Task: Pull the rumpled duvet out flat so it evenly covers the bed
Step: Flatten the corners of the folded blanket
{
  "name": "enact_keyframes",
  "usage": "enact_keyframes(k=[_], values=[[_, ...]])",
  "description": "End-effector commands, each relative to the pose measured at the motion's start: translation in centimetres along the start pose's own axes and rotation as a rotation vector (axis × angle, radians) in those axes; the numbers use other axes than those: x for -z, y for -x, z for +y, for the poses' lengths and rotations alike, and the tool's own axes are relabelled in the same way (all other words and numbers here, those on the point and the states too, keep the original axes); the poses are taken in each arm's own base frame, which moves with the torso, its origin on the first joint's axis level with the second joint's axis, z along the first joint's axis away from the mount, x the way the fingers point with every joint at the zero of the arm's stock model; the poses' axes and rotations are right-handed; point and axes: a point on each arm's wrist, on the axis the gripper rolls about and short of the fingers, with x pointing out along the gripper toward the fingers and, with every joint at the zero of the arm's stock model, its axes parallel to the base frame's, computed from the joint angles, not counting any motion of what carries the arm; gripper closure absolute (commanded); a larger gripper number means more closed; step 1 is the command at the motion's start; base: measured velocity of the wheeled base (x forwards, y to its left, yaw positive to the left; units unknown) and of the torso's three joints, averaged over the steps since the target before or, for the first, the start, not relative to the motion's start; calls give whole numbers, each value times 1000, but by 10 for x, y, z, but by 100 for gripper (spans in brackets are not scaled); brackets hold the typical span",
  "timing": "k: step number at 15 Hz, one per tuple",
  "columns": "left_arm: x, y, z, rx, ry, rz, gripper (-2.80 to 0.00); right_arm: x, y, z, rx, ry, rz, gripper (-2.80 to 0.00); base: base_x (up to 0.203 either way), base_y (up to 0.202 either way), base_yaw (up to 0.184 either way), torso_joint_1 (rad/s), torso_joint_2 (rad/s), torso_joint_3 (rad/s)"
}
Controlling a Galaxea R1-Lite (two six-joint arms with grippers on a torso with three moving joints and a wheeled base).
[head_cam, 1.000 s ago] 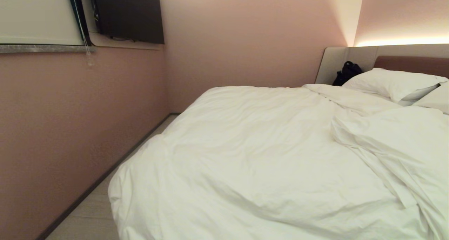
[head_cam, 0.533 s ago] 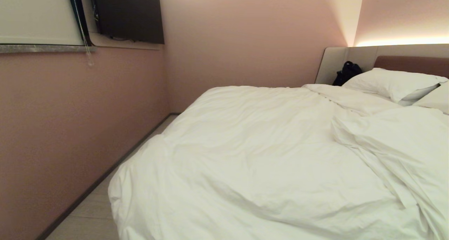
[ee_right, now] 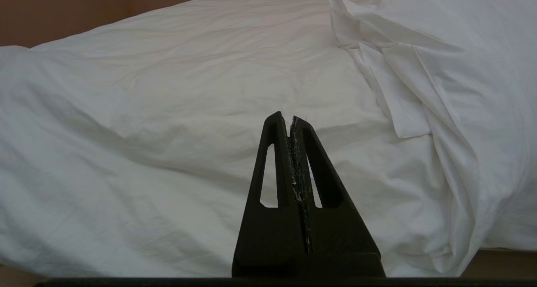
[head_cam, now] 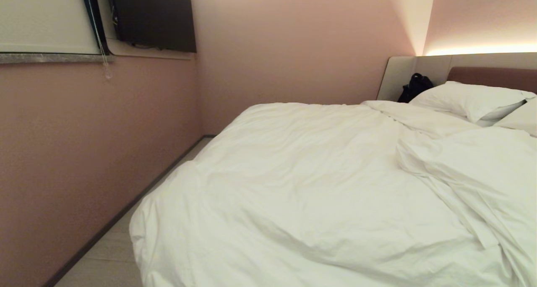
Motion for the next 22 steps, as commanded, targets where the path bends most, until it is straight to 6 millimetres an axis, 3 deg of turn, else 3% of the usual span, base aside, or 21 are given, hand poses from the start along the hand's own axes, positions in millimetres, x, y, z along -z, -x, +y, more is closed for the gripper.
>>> enact_keyframes(k=[1, 5, 12, 22], values=[[0, 0, 0, 0, 0, 0, 0, 0, 0, 0, -1, 0, -1, 0, 0, 0, 0, 0, 0, 0], [0, 0, 0, 0, 0, 0, 0, 0, 0, 0, -3, 10, 2, 0, 0, 0, 0, 4, -32, -18], [0, 0, 0, 0, 1, 0, 0, 0, 0, 0, -3, 7, 3, 0, 0, 0, 0, 111, -335, -211], [0, 0, 0, 0, 3, 0, 0, 0, 0, 0, -1, 2, 0, 0, 0, 0, 0, 8, -17, -11]])
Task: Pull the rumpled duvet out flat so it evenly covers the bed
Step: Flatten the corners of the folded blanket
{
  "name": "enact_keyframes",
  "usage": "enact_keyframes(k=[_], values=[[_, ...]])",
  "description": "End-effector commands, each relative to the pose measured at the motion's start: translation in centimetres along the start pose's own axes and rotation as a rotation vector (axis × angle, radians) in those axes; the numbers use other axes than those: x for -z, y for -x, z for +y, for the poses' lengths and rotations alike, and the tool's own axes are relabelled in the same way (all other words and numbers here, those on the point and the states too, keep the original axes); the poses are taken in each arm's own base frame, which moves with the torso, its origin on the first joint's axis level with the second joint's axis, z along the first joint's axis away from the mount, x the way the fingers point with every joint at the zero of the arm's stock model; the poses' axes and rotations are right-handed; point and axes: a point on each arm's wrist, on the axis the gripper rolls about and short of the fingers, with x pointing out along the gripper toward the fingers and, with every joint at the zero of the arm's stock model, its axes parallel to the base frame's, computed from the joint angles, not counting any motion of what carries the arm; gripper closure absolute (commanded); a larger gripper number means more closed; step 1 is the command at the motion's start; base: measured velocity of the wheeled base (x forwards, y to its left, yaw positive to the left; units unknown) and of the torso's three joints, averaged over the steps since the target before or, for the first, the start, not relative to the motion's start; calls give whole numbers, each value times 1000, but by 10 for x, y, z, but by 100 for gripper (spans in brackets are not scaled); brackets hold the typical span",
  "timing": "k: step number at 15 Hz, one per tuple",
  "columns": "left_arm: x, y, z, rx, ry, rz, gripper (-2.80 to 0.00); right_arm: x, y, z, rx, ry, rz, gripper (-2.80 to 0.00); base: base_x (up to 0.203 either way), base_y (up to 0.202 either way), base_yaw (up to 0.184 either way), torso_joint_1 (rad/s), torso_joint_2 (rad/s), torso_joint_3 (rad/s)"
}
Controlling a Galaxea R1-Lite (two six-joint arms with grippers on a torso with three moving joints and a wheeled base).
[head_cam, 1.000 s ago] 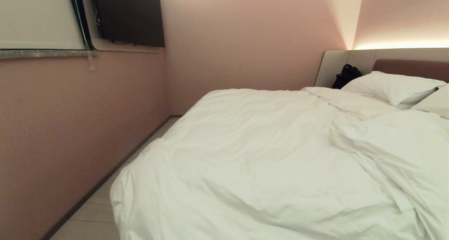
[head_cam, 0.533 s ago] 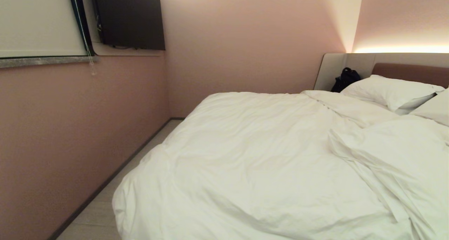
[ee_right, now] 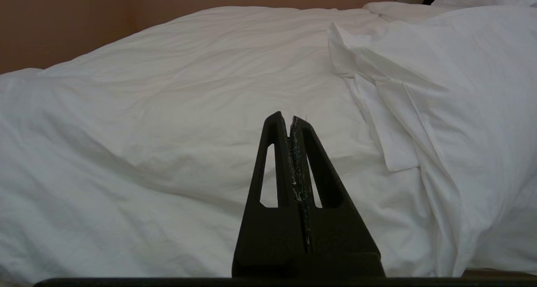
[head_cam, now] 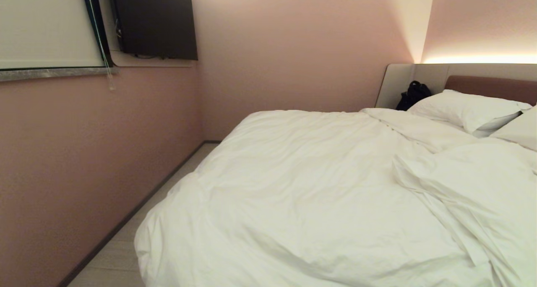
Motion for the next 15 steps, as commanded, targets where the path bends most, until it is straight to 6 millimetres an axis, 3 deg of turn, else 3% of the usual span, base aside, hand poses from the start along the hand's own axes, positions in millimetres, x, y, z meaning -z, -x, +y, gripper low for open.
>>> enact_keyframes(k=[1, 6, 12, 15], values=[[0, 0, 0, -2, 0, 0, 0, 0, 0, 0, -1, -1, -1, 0, 0, 0, 0, 0, 0, 0], [0, 0, 0, -5, 1, 1, 0, 0, 0, 0, 1, -3, 0, 0, 0, 0, 0, 0, 0, 0], [0, 0, 0, -6, 4, 1, 0, 0, 0, 0, 1, -3, -1, 0, 0, 0, 0, -116, 351, 226], [0, 0, 0, -6, 4, 1, 0, 0, 0, 0, 1, -6, -1, 0, 0, 0, 0, -2, 57, 10]])
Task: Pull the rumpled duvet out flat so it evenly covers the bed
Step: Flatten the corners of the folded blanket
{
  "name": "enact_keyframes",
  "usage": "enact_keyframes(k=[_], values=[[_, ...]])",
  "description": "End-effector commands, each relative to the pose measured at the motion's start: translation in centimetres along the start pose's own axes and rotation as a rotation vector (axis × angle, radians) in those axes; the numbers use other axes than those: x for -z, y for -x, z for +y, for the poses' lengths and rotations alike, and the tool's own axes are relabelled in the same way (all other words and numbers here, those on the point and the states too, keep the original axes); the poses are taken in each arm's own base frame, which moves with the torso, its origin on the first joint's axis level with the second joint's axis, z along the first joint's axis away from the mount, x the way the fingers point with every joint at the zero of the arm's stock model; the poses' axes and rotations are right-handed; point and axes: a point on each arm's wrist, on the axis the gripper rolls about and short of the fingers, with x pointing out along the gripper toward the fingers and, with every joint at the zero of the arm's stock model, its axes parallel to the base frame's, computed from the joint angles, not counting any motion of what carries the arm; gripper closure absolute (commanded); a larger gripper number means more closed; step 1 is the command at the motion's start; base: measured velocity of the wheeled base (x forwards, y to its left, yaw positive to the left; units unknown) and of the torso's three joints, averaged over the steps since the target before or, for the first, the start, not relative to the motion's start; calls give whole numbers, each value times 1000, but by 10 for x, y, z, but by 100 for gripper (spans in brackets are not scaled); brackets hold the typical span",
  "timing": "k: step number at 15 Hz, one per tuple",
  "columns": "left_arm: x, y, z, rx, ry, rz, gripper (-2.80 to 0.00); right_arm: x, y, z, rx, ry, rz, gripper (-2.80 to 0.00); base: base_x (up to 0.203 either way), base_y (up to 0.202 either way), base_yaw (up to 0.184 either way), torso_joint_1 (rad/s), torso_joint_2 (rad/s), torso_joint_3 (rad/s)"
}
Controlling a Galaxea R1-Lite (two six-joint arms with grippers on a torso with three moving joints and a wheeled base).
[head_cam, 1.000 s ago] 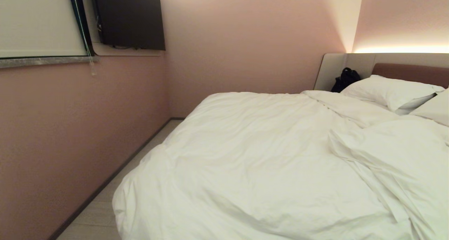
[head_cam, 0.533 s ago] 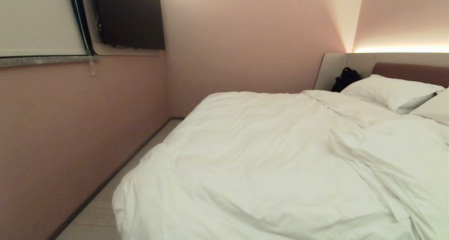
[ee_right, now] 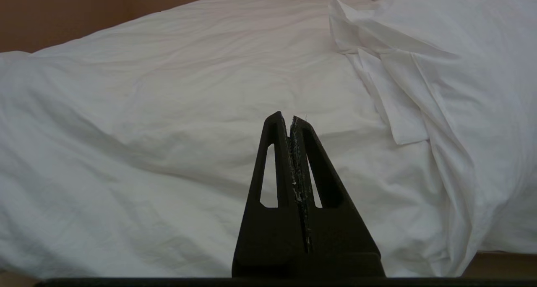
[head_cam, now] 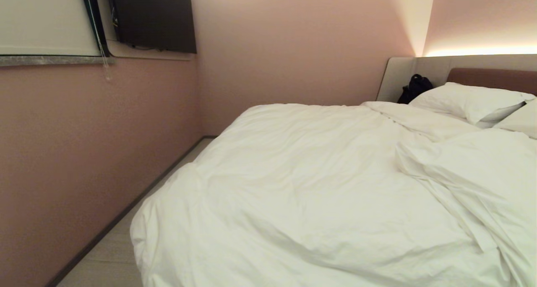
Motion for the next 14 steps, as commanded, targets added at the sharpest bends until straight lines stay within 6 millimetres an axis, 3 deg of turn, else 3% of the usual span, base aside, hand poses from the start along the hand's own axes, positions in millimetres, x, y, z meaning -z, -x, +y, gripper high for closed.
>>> enact_keyframes(k=[1, 14], values=[[0, 0, 0, 0, 0, 0, 0, 0, 0, 0, -1, 1, 1, 0, 0, 0, 0, 0, 0, 0], [0, 0, 0, -1, 26, -3, 0, 0, 0, 0, -1, 0, 1, 0, 0, 0, 0, -14, 28, 25]])
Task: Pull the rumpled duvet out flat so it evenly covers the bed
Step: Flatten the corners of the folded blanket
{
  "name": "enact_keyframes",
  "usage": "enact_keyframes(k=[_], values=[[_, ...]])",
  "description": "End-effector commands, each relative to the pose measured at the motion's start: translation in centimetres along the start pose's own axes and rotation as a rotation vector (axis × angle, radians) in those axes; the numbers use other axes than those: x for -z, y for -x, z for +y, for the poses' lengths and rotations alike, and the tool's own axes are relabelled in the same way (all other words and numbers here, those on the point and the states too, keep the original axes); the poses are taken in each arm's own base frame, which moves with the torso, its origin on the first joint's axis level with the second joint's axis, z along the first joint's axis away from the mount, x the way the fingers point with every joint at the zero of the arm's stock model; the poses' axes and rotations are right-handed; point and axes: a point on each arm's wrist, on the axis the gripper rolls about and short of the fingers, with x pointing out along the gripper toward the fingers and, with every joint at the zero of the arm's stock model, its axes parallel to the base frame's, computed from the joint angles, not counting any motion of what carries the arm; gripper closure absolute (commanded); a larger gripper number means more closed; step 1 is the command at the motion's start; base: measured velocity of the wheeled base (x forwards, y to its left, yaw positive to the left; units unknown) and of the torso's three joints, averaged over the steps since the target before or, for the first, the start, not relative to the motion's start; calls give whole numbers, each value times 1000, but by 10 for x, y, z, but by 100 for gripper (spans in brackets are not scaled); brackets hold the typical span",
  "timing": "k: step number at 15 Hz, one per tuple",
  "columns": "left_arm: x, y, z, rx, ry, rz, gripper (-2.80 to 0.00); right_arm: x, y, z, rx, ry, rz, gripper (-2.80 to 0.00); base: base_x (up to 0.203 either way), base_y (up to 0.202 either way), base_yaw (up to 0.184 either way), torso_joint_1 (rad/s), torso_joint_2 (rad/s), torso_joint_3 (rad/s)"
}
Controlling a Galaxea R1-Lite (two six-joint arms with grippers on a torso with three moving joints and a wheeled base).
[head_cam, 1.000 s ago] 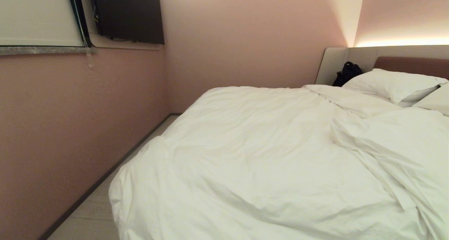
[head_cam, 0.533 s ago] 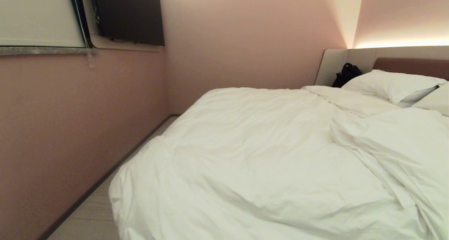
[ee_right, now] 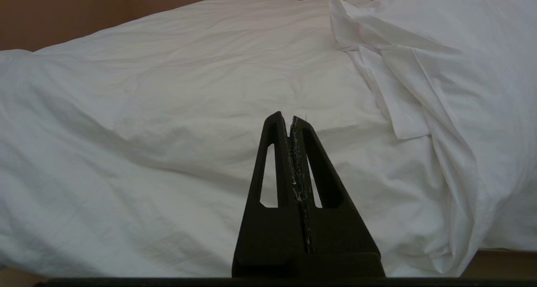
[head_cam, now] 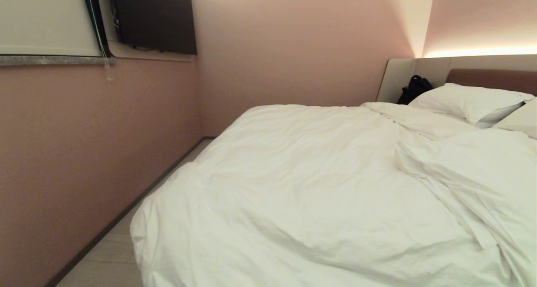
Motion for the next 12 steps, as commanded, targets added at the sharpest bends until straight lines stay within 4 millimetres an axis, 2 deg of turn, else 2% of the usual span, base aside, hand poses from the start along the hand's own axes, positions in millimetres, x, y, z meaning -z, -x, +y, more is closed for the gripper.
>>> enact_keyframes(k=[1, 12], values=[[0, 0, 0, -1, -1, 0, 0, 0, 0, 0, -1, 1, 0, 0, 0, 0, 0, 0, 0, 0], [0, 0, 0, -1, -2, 1, 0, 0, 0, 0, -1, 1, 0, 0, 0, 0, 0, 0, 0, 0]])
